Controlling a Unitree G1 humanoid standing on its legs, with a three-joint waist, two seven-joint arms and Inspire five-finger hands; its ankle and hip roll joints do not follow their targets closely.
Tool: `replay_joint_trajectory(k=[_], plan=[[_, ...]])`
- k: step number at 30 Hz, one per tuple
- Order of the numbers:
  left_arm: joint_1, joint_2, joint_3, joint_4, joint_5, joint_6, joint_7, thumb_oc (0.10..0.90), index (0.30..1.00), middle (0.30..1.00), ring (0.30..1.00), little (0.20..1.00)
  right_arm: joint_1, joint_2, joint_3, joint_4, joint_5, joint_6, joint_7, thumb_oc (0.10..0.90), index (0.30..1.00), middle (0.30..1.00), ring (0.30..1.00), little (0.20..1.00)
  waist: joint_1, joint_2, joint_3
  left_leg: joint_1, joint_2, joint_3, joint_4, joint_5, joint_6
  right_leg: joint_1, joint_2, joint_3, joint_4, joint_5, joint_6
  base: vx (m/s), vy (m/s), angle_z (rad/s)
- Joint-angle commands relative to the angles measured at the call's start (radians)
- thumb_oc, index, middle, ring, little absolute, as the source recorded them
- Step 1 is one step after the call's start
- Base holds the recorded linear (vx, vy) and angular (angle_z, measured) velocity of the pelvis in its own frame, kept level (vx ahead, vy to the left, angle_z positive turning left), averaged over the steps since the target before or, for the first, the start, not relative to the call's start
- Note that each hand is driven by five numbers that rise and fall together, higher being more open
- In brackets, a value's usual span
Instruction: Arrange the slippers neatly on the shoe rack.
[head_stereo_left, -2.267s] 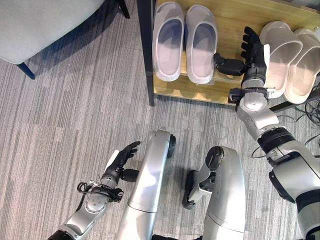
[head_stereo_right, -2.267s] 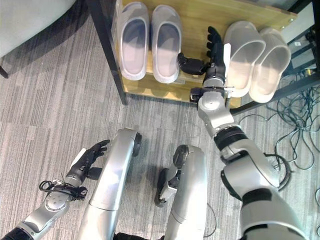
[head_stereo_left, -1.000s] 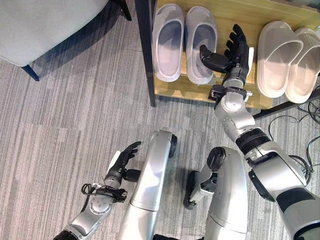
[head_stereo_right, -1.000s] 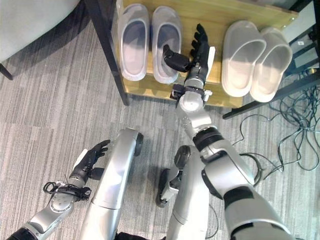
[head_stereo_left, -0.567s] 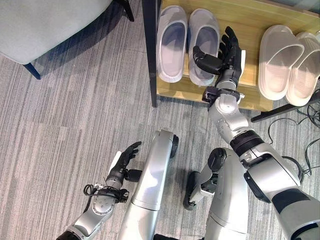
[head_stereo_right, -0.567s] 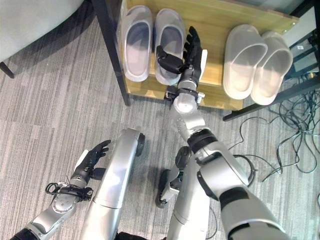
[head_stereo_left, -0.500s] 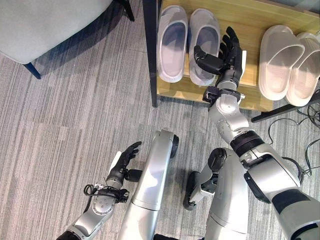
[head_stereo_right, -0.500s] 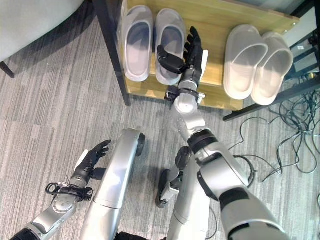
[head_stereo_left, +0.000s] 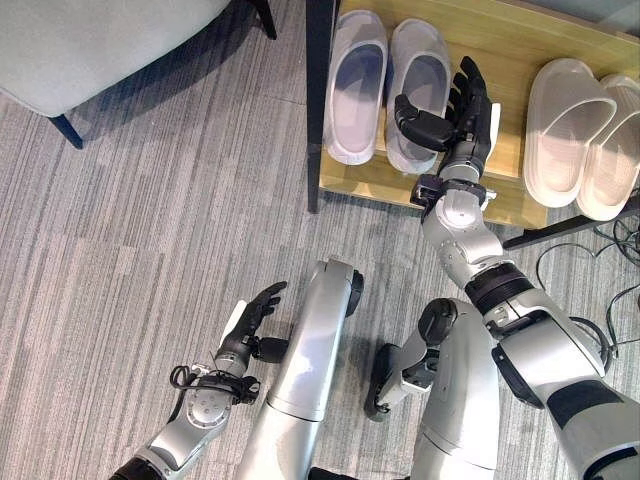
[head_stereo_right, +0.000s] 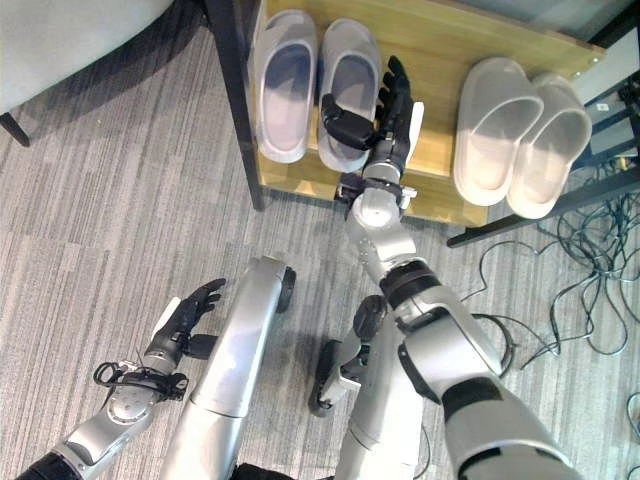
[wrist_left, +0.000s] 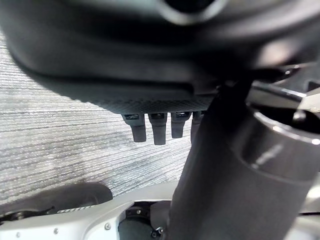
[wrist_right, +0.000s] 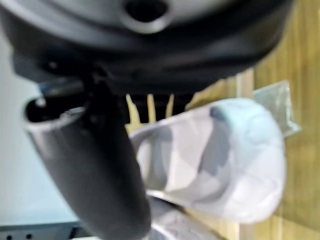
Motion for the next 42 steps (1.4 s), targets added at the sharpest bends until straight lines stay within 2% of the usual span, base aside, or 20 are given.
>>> replay_joint_trajectory(k=[1,25,38,42], plan=[[-0.156,-0.075,-0.073,-0.157,0.034,-0.088,0.05,0.8,0.9,0.9,0.9,0.9,-0.055,0.023,0.028,-0.059,-0.007,-0.064,0.021,0.8,0.9,0.9,0.9,0.9,0.024,0.022,-0.04,-0.039,-0.084,-0.026,-0.077,-0.032,-0.014,-0.078,-0.05,-0.001,-0.023,0.125,-0.109,0.0,0.0,0.0],[-0.186,-0.096,-0.089,-0.148,0.036,-0.085,0.069,0.8,0.9,0.9,0.9,0.9,-0.051,0.167,0.049,-0.073,-0.004,-0.071,0.016,0.8,0.9,0.9,0.9,0.9,0.023,0.013,-0.04,-0.039,-0.076,-0.012,-0.075,-0.031,-0.014,-0.084,-0.05,0.004,-0.02,0.126,-0.11,0.0,0.0,0.0],[-0.176,-0.097,-0.089,-0.15,0.035,-0.086,0.07,0.8,0.9,0.9,0.9,0.9,-0.056,0.152,0.058,-0.067,-0.023,-0.06,0.013,0.8,0.9,0.9,0.9,0.9,0.016,0.006,-0.04,-0.039,-0.072,-0.004,-0.078,-0.032,-0.016,-0.088,-0.049,0.013,-0.017,0.125,-0.112,0.0,0.0,0.0],[-0.167,-0.09,-0.077,-0.149,0.037,-0.087,0.069,0.8,0.9,0.9,0.9,0.9,-0.084,0.107,0.081,-0.06,-0.096,-0.022,0.002,0.8,0.9,0.9,0.9,0.9,0.011,-0.001,-0.04,-0.039,-0.07,-0.003,-0.078,-0.032,-0.016,-0.091,-0.049,0.018,-0.012,0.124,-0.112,0.0,0.0,0.0]])
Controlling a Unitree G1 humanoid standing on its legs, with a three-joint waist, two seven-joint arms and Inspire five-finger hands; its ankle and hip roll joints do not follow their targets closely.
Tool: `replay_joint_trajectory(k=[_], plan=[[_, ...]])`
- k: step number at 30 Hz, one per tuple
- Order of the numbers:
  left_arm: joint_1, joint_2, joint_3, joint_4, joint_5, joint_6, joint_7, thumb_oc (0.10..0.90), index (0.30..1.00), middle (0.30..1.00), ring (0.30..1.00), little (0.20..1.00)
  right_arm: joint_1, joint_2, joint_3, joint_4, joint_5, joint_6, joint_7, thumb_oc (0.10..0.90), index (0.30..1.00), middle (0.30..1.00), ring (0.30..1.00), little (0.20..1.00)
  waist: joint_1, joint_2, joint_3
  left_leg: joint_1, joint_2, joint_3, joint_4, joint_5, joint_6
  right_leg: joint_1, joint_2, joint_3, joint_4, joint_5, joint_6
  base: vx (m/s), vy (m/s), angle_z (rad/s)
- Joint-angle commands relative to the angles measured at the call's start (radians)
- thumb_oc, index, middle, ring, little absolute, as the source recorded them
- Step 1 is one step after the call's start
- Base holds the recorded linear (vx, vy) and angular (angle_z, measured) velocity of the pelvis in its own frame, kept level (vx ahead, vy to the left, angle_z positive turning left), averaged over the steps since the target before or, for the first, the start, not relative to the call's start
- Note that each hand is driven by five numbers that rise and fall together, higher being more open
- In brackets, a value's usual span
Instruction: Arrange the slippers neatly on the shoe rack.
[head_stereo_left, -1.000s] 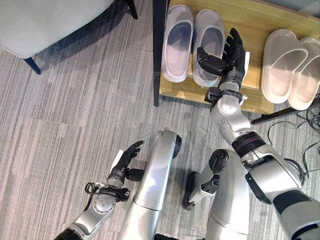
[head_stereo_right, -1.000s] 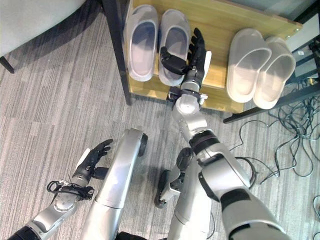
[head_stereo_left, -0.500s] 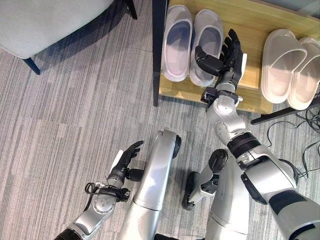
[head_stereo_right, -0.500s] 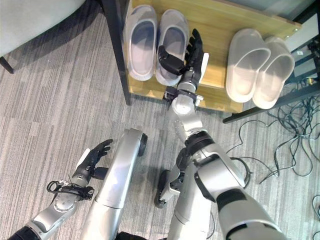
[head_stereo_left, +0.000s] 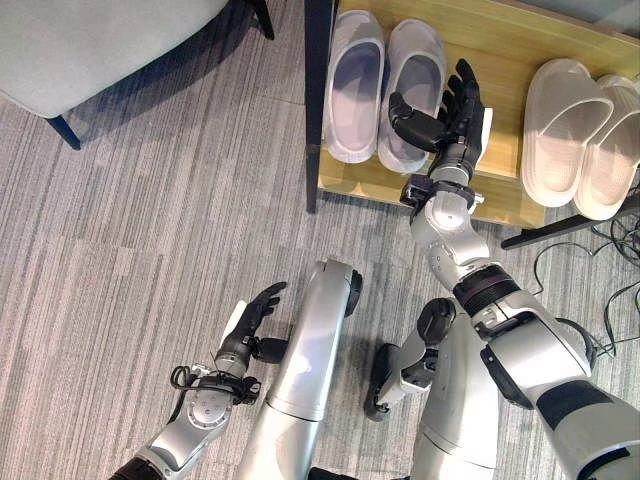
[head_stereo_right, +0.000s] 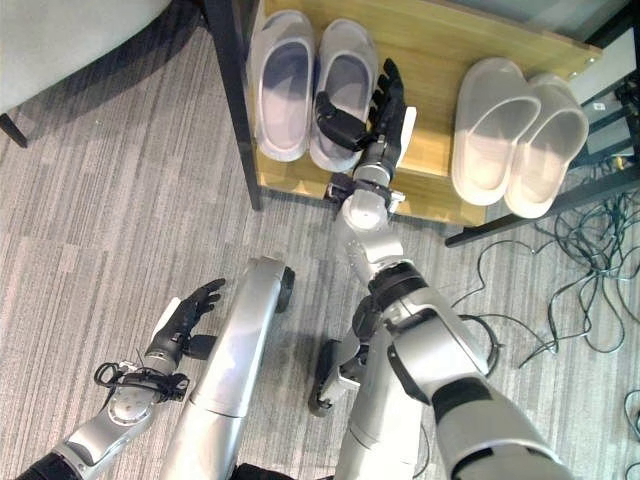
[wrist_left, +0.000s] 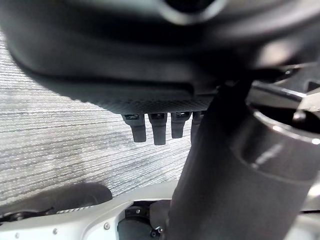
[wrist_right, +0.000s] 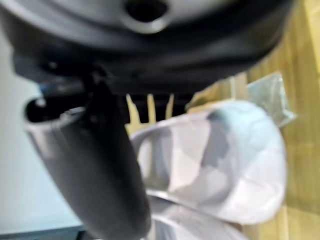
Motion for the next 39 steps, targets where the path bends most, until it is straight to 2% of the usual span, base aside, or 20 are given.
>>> replay_joint_trajectory(k=[1,7,20,26,32,39], plan=[[-0.162,-0.091,-0.065,-0.149,0.036,-0.088,0.05,0.8,0.9,0.9,0.9,0.9,-0.088,0.057,0.083,-0.056,-0.097,-0.005,0.034,0.8,0.9,0.9,0.9,0.9,0.013,-0.002,-0.039,-0.041,-0.074,-0.001,-0.077,-0.031,-0.018,-0.098,-0.049,0.02,-0.01,0.124,-0.112,0.0,0.0,0.0],[-0.143,-0.087,-0.054,-0.157,0.041,-0.091,0.057,0.8,0.9,0.9,0.9,0.9,-0.099,-0.005,0.067,-0.053,-0.191,0.028,-0.023,0.8,0.9,0.9,0.9,0.9,-0.003,-0.016,-0.039,-0.041,-0.071,0.009,-0.084,-0.029,-0.02,-0.102,-0.047,0.028,-0.008,0.122,-0.116,0.0,0.0,0.0],[-0.093,-0.074,-0.019,-0.179,0.044,-0.101,0.045,0.8,0.9,0.9,0.9,0.9,-0.044,-0.098,-0.032,-0.183,-0.32,0.034,-0.109,0.8,0.9,0.9,0.9,0.9,-0.025,-0.033,-0.039,-0.041,-0.071,0.019,-0.087,-0.024,-0.021,-0.114,-0.04,0.041,0.004,0.119,-0.117,0.0,-0.006,-0.01],[-0.086,-0.066,-0.017,-0.183,0.045,-0.102,0.031,0.8,0.9,0.9,0.9,0.9,-0.039,-0.13,-0.051,-0.226,-0.319,0.015,-0.1,0.8,0.9,0.9,0.9,0.9,-0.026,-0.034,-0.039,-0.041,-0.076,0.016,-0.092,-0.016,-0.023,-0.116,-0.041,0.037,0.006,0.118,-0.118,0.0,0.0,0.0],[-0.072,-0.062,-0.004,-0.188,0.046,-0.107,0.019,0.8,0.9,0.9,0.9,0.9,-0.015,-0.134,-0.101,-0.316,-0.339,-0.033,-0.114,0.8,0.9,0.9,0.9,0.9,-0.031,-0.033,-0.039,-0.041,-0.075,0.018,-0.097,-0.011,-0.024,-0.116,-0.042,0.036,0.007,0.116,-0.12,0.0,0.0,0.0],[-0.058,-0.062,0.019,-0.187,0.057,-0.11,0.018,0.8,0.9,0.9,0.9,0.9,0.035,-0.145,-0.141,-0.405,-0.39,-0.03,-0.129,0.8,0.9,0.9,0.9,0.9,-0.044,-0.045,-0.039,-0.041,-0.075,0.024,-0.102,-0.006,-0.024,-0.118,-0.04,0.044,0.01,0.116,-0.121,0.0,0.0,0.0]])
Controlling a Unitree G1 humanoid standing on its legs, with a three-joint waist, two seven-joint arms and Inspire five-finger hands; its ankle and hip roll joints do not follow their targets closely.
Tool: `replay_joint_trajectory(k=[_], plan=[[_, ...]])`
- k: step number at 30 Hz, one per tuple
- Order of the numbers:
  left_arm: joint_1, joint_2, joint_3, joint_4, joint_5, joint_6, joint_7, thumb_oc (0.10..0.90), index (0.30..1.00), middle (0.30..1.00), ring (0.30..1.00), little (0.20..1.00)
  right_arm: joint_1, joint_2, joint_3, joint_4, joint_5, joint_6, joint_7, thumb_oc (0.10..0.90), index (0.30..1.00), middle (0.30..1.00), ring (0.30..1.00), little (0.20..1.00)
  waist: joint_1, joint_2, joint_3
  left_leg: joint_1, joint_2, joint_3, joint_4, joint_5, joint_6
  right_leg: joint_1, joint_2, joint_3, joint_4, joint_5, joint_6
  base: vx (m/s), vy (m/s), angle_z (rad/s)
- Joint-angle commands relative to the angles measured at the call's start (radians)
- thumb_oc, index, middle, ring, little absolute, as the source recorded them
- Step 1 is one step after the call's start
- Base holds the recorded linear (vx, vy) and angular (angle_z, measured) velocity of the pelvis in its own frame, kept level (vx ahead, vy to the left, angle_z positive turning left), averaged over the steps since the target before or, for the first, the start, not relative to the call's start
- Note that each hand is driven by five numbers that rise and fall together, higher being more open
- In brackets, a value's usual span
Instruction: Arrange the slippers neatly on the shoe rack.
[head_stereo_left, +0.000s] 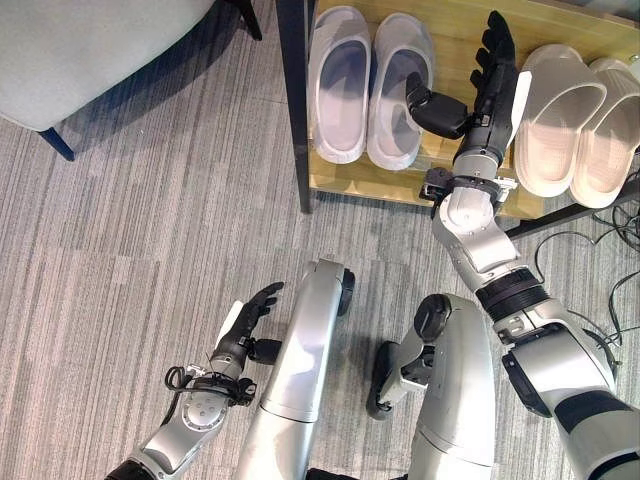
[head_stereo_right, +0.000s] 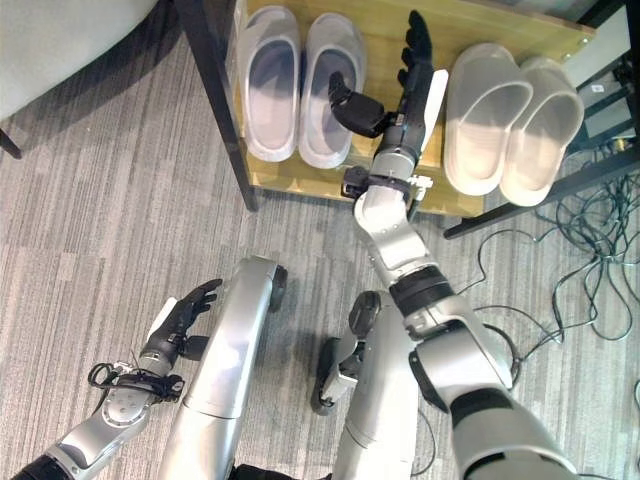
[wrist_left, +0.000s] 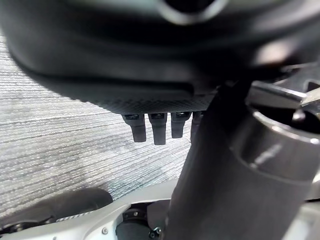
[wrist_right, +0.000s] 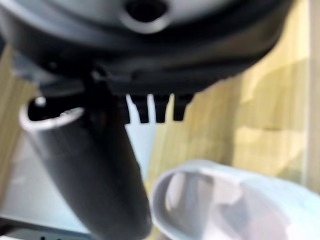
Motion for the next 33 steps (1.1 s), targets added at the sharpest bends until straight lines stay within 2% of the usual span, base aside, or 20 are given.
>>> replay_joint_trajectory(k=[1,8,13,16,18,21,23,25,31,32,33], plan=[[-0.082,-0.09,0.002,-0.158,0.045,-0.108,0.02,0.8,0.9,0.9,0.9,0.9,-0.042,-0.069,-0.039,-0.179,-0.086,-0.106,-0.037,0.8,0.9,0.9,0.9,0.9,-0.009,-0.035,-0.041,-0.033,-0.087,-0.011,-0.102,-0.002,-0.034,-0.089,-0.043,0.016,-0.006,0.115,-0.124,0.0,0.0,0.0],[-0.037,-0.09,0.052,-0.162,0.056,-0.101,0.007,0.8,0.9,0.9,0.9,0.9,0.109,-0.142,-0.088,-0.364,-0.117,-0.109,0.013,0.8,0.9,0.9,0.9,0.9,-0.043,-0.069,-0.041,-0.033,-0.08,0.009,-0.111,0.0,-0.032,-0.099,-0.034,0.037,-0.01,0.122,-0.121,0.0,-0.005,0.0],[0.018,-0.091,0.112,-0.158,0.062,-0.103,-0.02,0.8,0.9,0.9,0.9,0.9,0.318,-0.204,-0.177,-0.545,-0.113,-0.149,0.088,0.8,0.9,0.9,0.9,0.9,-0.088,-0.107,-0.041,-0.033,-0.072,0.039,-0.137,0.02,-0.024,-0.104,-0.019,0.07,-0.019,0.131,-0.125,0.01,-0.006,0.0],[0.036,-0.089,0.137,-0.153,0.068,-0.104,-0.03,0.8,0.9,0.9,0.9,0.9,0.393,-0.218,-0.212,-0.603,-0.109,-0.16,0.115,0.8,0.9,0.9,0.9,0.9,-0.104,-0.119,-0.041,-0.033,-0.071,0.052,-0.162,0.035,-0.024,-0.101,-0.016,0.082,-0.035,0.136,-0.127,0.02,-0.049,-0.01],[0.051,-0.084,0.165,-0.148,0.075,-0.107,-0.039,0.8,0.9,0.9,0.9,0.9,0.46,-0.22,-0.25,-0.65,-0.108,-0.172,0.143,0.8,0.9,0.9,0.9,0.9,-0.115,-0.129,-0.041,-0.033,-0.072,0.065,-0.198,0.054,-0.021,-0.097,-0.014,0.094,-0.063,0.145,-0.13,0.01,-0.079,0.0],[0.042,-0.088,0.225,-0.118,0.069,-0.124,-0.048,0.8,0.9,0.9,0.9,0.9,0.52,-0.211,-0.314,-0.726,-0.118,-0.206,0.178,0.8,0.9,0.9,0.9,0.9,-0.135,-0.136,-0.041,-0.033,-0.071,0.092,-0.383,0.116,-0.016,-0.073,-0.009,0.114,-0.207,0.159,-0.135,-0.06,-0.068,0.06],[0.02,-0.087,0.24,-0.103,0.074,-0.129,-0.048,0.8,0.9,0.9,0.9,0.9,0.517,-0.216,-0.324,-0.741,-0.122,-0.208,0.191,0.8,0.9,0.9,0.9,0.9,-0.14,-0.136,-0.041,-0.033,-0.077,0.092,-0.461,0.153,-0.014,-0.066,-0.013,0.116,-0.274,0.176,-0.134,-0.13,-0.006,0.05],[-0.034,-0.097,0.291,-0.044,0.074,-0.144,-0.046,0.8,0.9,0.9,0.9,0.9,0.498,-0.205,-0.363,-0.78,-0.151,-0.224,0.23,0.8,0.9,0.9,0.9,0.9,-0.149,-0.115,-0.041,-0.033,-0.082,0.07,-0.622,0.235,-0.004,-0.055,-0.012,0.109,-0.421,0.202,-0.119,-0.16,0.014,0.0],[-0.084,-0.116,0.326,0.063,0.049,-0.162,-0.069,0.8,0.9,0.9,0.9,0.9,0.487,-0.217,-0.374,-0.784,-0.19,-0.221,0.285,0.8,0.9,0.9,0.9,0.9,-0.17,-0.09,-0.042,-0.033,-0.06,0.046,-0.749,0.322,-0.005,-0.038,-0.049,0.076,-0.591,0.246,-0.095,-0.07,0.016,-0.1],[-0.087,-0.121,0.325,0.088,0.049,-0.162,-0.071,0.8,0.9,0.9,0.9,0.9,0.491,-0.214,-0.364,-0.775,-0.198,-0.217,0.293,0.8,0.9,0.9,0.9,0.9,-0.177,-0.086,-0.052,-0.033,-0.054,0.045,-0.771,0.339,-0.004,-0.038,-0.056,0.068,-0.613,0.263,-0.089,-0.05,0.014,0.07],[-0.085,-0.131,0.322,0.134,0.048,-0.166,-0.084,0.8,0.9,0.9,0.9,0.9,0.518,-0.215,-0.35,-0.756,-0.209,-0.213,0.313,0.8,0.9,0.9,0.9,0.9,-0.188,-0.08,-0.113,-0.033,-0.044,0.041,-0.831,0.362,-0.007,-0.032,-0.065,0.055,-0.695,0.279,-0.083,-0.04,0.02,0.15]])
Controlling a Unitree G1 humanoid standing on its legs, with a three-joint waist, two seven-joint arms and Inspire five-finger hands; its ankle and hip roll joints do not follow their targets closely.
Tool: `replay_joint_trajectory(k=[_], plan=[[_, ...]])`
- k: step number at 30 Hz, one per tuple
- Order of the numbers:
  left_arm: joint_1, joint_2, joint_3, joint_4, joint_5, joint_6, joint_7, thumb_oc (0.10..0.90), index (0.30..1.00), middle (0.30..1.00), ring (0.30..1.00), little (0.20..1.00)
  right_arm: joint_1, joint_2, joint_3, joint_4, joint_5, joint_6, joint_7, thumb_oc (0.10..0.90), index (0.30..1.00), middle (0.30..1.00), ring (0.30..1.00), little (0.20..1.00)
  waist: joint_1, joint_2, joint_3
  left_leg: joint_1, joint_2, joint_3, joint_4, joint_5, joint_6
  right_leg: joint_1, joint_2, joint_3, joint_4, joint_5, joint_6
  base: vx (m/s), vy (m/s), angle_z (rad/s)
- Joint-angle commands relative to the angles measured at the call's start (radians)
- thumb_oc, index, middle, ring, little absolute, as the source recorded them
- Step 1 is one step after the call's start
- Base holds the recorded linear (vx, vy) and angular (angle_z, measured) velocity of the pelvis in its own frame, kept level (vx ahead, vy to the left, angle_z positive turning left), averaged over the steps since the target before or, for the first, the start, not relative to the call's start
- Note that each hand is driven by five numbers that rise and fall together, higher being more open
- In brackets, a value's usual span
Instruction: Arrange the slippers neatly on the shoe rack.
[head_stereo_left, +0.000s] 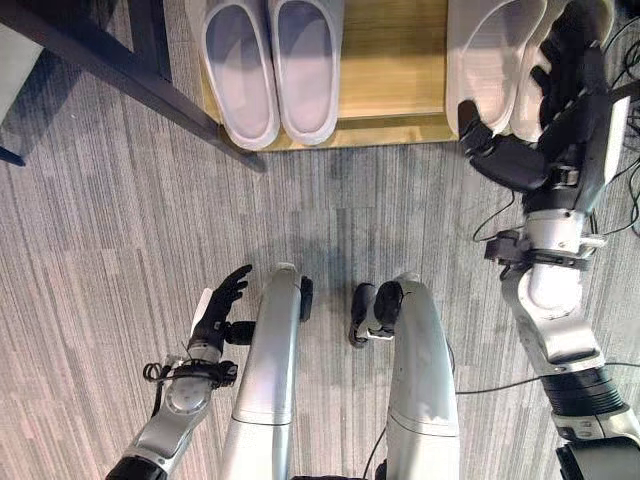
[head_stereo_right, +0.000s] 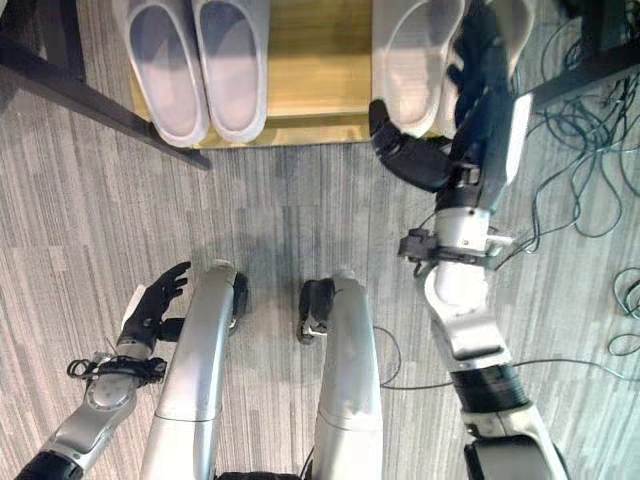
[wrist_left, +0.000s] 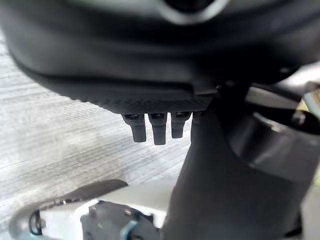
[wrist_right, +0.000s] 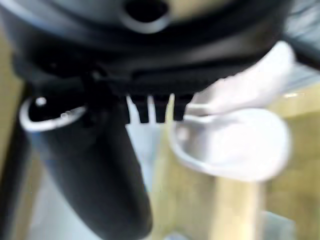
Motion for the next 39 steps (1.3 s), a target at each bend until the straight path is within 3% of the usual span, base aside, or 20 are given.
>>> replay_joint_trajectory(k=[1,2,4,5,11,14,15,16,19,20,21,23,24,26,34,39], plan=[[-0.066,-0.017,0.059,-0.01,-0.028,-0.142,0.033,0.8,0.9,0.9,0.9,0.9,-0.021,-0.057,-0.02,-0.13,-0.061,-0.102,0.039,0.8,0.9,0.9,0.9,0.9,-0.016,0.027,-0.113,-0.133,-0.02,-0.01,-0.149,0.136,0.033,-0.033,-0.052,0.001,-0.125,0.07,-0.023,-0.04,0.013,0.15],[-0.059,-0.026,0.056,0.02,-0.021,-0.141,0.024,0.8,0.9,0.9,0.9,0.9,0.002,-0.051,-0.011,-0.108,-0.064,-0.098,0.055,0.8,0.9,0.9,0.9,0.9,-0.02,0.033,-0.15,-0.132,-0.02,-0.017,-0.19,0.156,0.032,-0.029,-0.053,-0.006,-0.169,0.092,-0.012,-0.06,0.005,0.08],[-0.037,-0.04,0.052,0.077,-0.021,-0.141,0.0,0.8,0.9,0.9,0.9,0.9,0.076,-0.053,0.013,-0.058,-0.086,-0.084,0.099,0.8,0.9,0.9,0.9,0.9,-0.033,0.035,-0.191,-0.036,-0.006,-0.017,-0.318,0.19,0.027,0.061,-0.057,-0.019,-0.316,0.125,-0.004,-0.09,-0.008,0.05],[-0.036,-0.041,0.052,0.078,-0.021,-0.143,0.0,0.8,0.9,0.9,0.9,0.9,0.077,-0.053,0.014,-0.057,-0.087,-0.085,0.099,0.8,0.9,0.9,0.9,0.9,-0.033,0.036,-0.19,-0.027,-0.006,-0.018,-0.327,0.194,0.027,0.07,-0.057,-0.021,-0.324,0.129,-0.004,-0.09,-0.022,0.03],[0.032,-0.075,0.04,0.231,0.007,-0.121,-0.084,0.8,0.9,0.9,0.9,0.9,0.264,-0.019,0.079,0.097,-0.124,-0.051,0.22,0.8,0.9,0.9,0.9,0.9,-0.051,0.033,-0.247,0.307,0.025,-0.036,-0.659,0.278,0.02,0.385,-0.053,-0.058,-0.673,0.208,0.032,-0.04,-0.032,0.0],[0.052,-0.087,0.05,0.278,0.018,-0.11,-0.096,0.8,0.9,0.9,0.9,0.9,0.298,-0.021,0.089,0.141,-0.151,-0.04,0.236,0.8,0.9,0.9,0.9,0.9,-0.052,0.032,-0.26,0.399,0.029,-0.044,-0.75,0.3,0.023,0.464,-0.048,-0.071,-0.744,0.24,0.048,0.01,-0.001,0.0],[0.066,-0.097,0.052,0.311,0.024,-0.102,-0.111,0.8,0.9,0.9,0.9,0.9,0.328,-0.014,0.102,0.184,-0.168,-0.032,0.247,0.8,0.9,0.9,0.9,0.9,-0.052,0.032,-0.274,0.498,0.031,-0.044,-0.85,0.327,0.023,0.555,-0.04,-0.084,-0.828,0.263,0.06,0.05,-0.001,-0.01],[0.066,-0.097,0.052,0.311,0.024,-0.102,-0.111,0.8,0.9,0.9,0.9,0.9,0.328,-0.014,0.102,0.184,-0.168,-0.032,0.247,0.8,0.9,0.9,0.9,0.9,-0.052,0.032,-0.272,0.5,0.031,-0.045,-0.851,0.328,0.023,0.557,-0.04,-0.084,-0.829,0.263,0.06,0.05,-0.024,-0.02],[0.079,-0.114,0.066,0.387,0.048,-0.09,-0.122,0.8,0.9,0.9,0.9,0.9,0.351,-0.025,0.125,0.27,-0.227,-0.012,0.248,0.8,0.9,0.9,0.9,0.9,-0.047,0.028,-0.297,0.648,0.031,-0.043,-0.99,0.373,0.012,0.699,-0.032,-0.096,-0.964,0.304,0.079,0.05,-0.031,-0.05],[0.083,-0.121,0.073,0.437,0.066,-0.083,-0.124,0.8,0.9,0.9,0.9,0.9,0.362,-0.01,0.136,0.355,-0.234,0.006,0.25,0.8,0.9,0.9,0.9,0.9,-0.043,0.029,-0.315,0.728,0.032,-0.037,-1.092,0.436,0.008,0.774,-0.027,-0.111,-1.061,0.364,0.085,0.1,-0.029,-0.04],[0.084,-0.122,0.073,0.439,0.066,-0.083,-0.124,0.8,0.9,0.9,0.9,0.9,0.362,-0.01,0.138,0.356,-0.234,0.005,0.25,0.8,0.9,0.9,0.9,0.9,-0.044,0.028,-0.314,0.746,0.033,-0.04,-1.087,0.404,0.005,0.79,-0.023,-0.102,-1.054,0.335,0.091,0.03,-0.019,-0.04],[0.083,-0.139,0.092,0.515,0.084,-0.071,-0.132,0.8,0.9,0.9,0.9,0.9,0.374,0.008,0.163,0.493,-0.278,0.036,0.251,0.8,0.9,0.9,0.9,0.9,-0.04,0.027,-0.335,0.875,0.027,-0.036,-1.232,0.474,-0.002,0.916,-0.009,-0.114,-1.198,0.408,0.106,0.07,-0.046,-0.15],[0.083,-0.139,0.093,0.516,0.084,-0.071,-0.132,0.8,0.9,0.9,0.9,0.9,0.373,0.008,0.164,0.494,-0.278,0.035,0.251,0.8,0.9,0.9,0.9,0.9,-0.04,0.027,-0.33,0.883,0.027,-0.036,-1.236,0.475,-0.003,0.923,-0.009,-0.114,-1.202,0.41,0.106,0.13,-0.057,-0.14],[0.067,-0.16,0.107,0.613,0.111,-0.054,-0.131,0.8,0.9,0.9,0.9,0.9,0.371,0.052,0.194,0.671,-0.303,0.072,0.247,0.8,0.9,0.9,0.9,0.9,-0.034,0.029,-0.351,1.007,0.022,-0.031,-1.352,0.51,-0.01,1.044,0.009,-0.118,-1.311,0.445,0.123,0.16,-0.079,-0.02],[0.04,-0.187,0.142,0.774,0.179,-0.018,-0.136,0.8,0.9,0.9,0.9,0.9,0.374,0.127,0.21,0.956,-0.35,0.129,0.253,0.8,0.9,0.9,0.9,0.9,-0.021,0.037,-0.423,1.214,0.036,-0.018,-1.553,0.571,-0.015,1.259,0.038,-0.108,-1.51,0.505,0.156,0.1,-0.059,-0.02],[0.048,-0.207,0.174,0.911,0.241,0.02,-0.156,0.8,0.9,0.9,0.9,0.9,0.392,0.189,0.18,1.153,-0.325,0.173,0.291,0.8,0.9,0.9,0.9,0.9,-0.01,0.045,-0.503,1.36,0.041,0.008,-1.663,0.594,-0.014,1.403,0.051,-0.095,-1.634,0.543,0.172,0.18,-0.045,-0.09]])
